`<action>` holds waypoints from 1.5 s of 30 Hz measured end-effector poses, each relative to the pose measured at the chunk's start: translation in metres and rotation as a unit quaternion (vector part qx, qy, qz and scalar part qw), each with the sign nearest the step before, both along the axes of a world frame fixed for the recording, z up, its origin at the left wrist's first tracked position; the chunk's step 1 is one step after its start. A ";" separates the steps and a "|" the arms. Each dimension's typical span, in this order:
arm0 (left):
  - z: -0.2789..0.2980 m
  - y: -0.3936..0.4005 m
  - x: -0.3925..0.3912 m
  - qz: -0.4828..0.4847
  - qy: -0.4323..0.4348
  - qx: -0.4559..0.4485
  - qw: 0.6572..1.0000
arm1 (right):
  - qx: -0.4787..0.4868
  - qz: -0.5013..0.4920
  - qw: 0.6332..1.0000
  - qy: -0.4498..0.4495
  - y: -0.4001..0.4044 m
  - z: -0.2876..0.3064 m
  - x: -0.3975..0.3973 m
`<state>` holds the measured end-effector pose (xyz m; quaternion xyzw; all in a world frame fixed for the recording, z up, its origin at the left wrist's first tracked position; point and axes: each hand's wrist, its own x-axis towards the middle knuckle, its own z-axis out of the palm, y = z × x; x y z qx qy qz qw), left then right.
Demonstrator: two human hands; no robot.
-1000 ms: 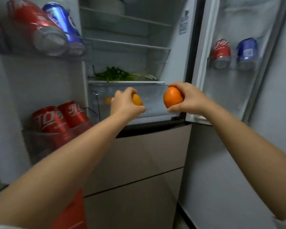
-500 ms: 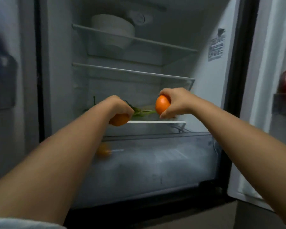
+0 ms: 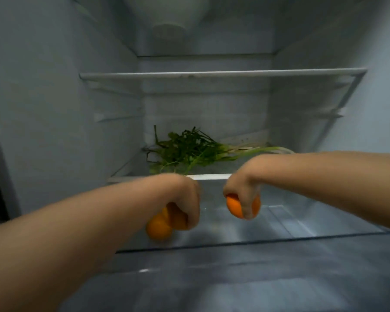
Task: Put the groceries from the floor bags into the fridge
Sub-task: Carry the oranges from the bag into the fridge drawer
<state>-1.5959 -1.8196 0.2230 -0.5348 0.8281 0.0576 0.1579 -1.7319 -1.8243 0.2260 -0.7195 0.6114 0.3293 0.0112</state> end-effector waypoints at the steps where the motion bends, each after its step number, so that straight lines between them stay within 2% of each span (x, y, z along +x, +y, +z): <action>1: -0.009 -0.006 -0.004 -0.004 -0.005 0.003 1.000 | 0.008 0.014 1.000 0.011 -0.004 -0.007 -0.003; 5: -0.036 -0.022 -0.011 -0.014 -0.014 0.031 0.999 | 0.007 0.073 0.997 -0.022 -0.012 -0.037 -0.007; 9: -0.047 -0.032 -0.016 -0.027 -0.009 -0.010 1.000 | -0.015 0.123 0.991 -0.047 -0.017 -0.063 -0.010; 12: -0.058 -0.040 -0.022 -0.029 0.009 -0.038 0.999 | -0.038 0.129 0.990 -0.051 -0.023 -0.076 -0.009; 16: -0.078 -0.040 -0.028 -0.018 0.024 -0.024 0.999 | -0.080 0.137 0.985 -0.062 -0.027 -0.077 -0.011; 19: -0.080 -0.041 -0.023 -0.003 0.030 -0.021 0.999 | -0.069 0.125 0.988 -0.065 -0.029 -0.078 -0.012; 24: -0.066 -0.028 -0.019 -0.003 -0.022 -0.027 0.999 | -0.029 0.121 0.990 -0.065 -0.015 -0.065 -0.006; 29: -0.029 -0.016 -0.009 -0.013 -0.117 -0.066 0.991 | -0.031 0.132 0.991 -0.017 0.012 -0.029 0.007; 31: -0.012 -0.001 0.001 -0.012 -0.129 -0.082 0.988 | -0.050 0.127 0.991 -0.012 0.029 -0.007 0.012; 34: 0.014 0.039 0.022 0.022 -0.070 -0.139 0.988 | -0.118 0.126 0.984 -0.044 0.063 0.019 0.017; 37: 0.023 0.094 0.049 0.064 0.032 -0.213 0.974 | -0.210 0.151 0.963 -0.073 0.105 0.028 0.022; 41: 0.016 0.177 0.082 0.146 0.143 -0.300 0.932 | -0.366 0.197 0.898 -0.146 0.161 0.021 0.037; 45: -0.011 0.267 0.110 0.263 0.193 -0.339 0.882 | -0.430 0.245 0.836 -0.238 0.234 0.001 0.075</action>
